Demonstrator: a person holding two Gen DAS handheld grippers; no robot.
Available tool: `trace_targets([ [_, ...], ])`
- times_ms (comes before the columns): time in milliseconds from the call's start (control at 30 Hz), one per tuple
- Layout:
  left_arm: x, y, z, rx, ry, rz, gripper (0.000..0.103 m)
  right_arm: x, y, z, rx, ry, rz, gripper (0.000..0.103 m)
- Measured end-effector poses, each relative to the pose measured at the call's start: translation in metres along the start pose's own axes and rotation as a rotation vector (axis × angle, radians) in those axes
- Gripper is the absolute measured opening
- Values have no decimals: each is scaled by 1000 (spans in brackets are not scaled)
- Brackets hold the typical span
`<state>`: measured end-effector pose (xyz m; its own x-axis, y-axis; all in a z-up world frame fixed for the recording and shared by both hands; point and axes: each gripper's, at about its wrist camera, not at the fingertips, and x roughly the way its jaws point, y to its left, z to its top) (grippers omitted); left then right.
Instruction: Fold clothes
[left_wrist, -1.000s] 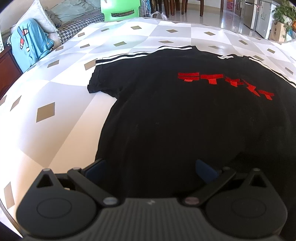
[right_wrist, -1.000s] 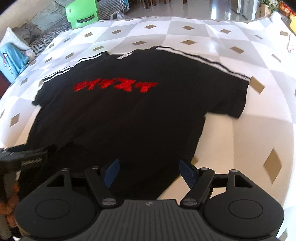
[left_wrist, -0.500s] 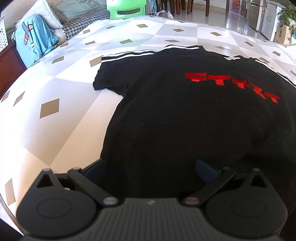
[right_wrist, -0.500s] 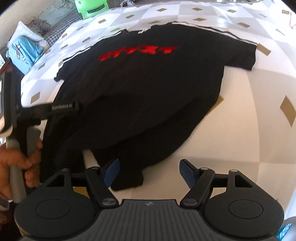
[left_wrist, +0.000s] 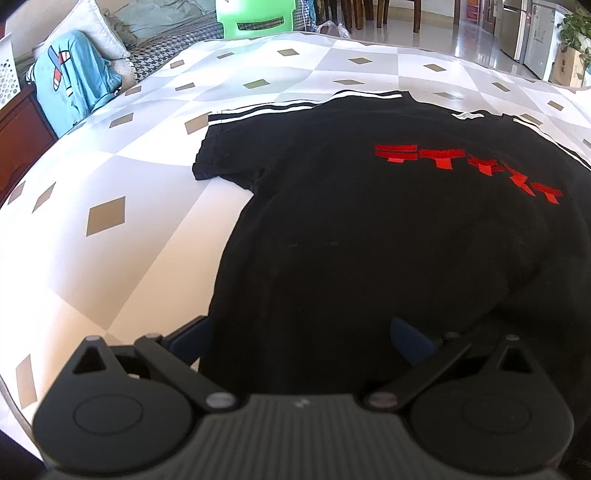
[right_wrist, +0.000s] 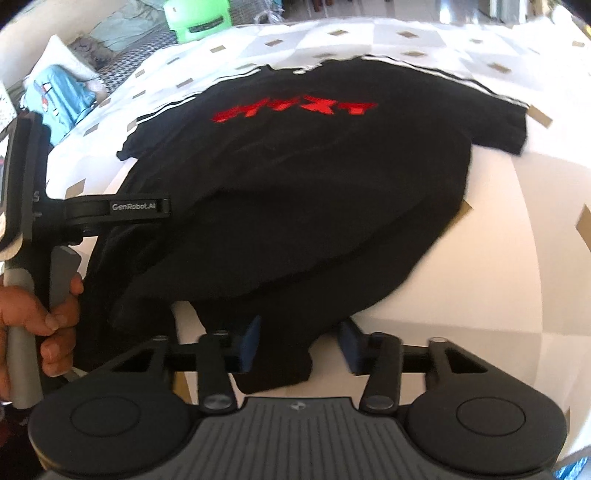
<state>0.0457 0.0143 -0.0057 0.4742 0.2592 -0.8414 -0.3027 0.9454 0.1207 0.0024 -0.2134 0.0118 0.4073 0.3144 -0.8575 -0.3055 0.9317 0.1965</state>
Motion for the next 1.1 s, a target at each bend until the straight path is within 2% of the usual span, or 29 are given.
trace_targets([
  [33,0,1,0,-3,0,2,103,1,2,0,-16,-8,-10,24],
  [133,2,5,2,-21,3,10,103,2,7,-1,-54,-29,-43,9],
  [233,3,11,3,-45,8,16,103,-4,4,0,-50,-59,-52,4],
  [433,5,18,4,-68,11,32,103,-41,-4,9,-39,-189,-91,4],
  [533,4,17,4,-56,1,49,103,-61,-9,13,-38,-243,-148,4],
  [600,4,16,4,-44,-7,65,103,-69,-12,12,-52,-260,-221,4],
  [700,4,15,5,-38,-11,84,103,-74,-17,9,-65,-250,-321,4],
  [867,4,17,6,-37,-9,104,103,-71,-34,5,14,-195,-381,4],
  [900,4,17,6,-36,-10,113,103,-71,-38,5,38,-186,-383,7],
  [933,4,18,7,-34,-12,123,103,-72,-42,5,67,-182,-384,16],
  [967,4,18,7,-35,-13,129,103,-74,-47,5,100,-185,-384,20],
  [1100,1,21,9,-51,-18,106,103,-81,-50,2,145,-225,-359,25],
])
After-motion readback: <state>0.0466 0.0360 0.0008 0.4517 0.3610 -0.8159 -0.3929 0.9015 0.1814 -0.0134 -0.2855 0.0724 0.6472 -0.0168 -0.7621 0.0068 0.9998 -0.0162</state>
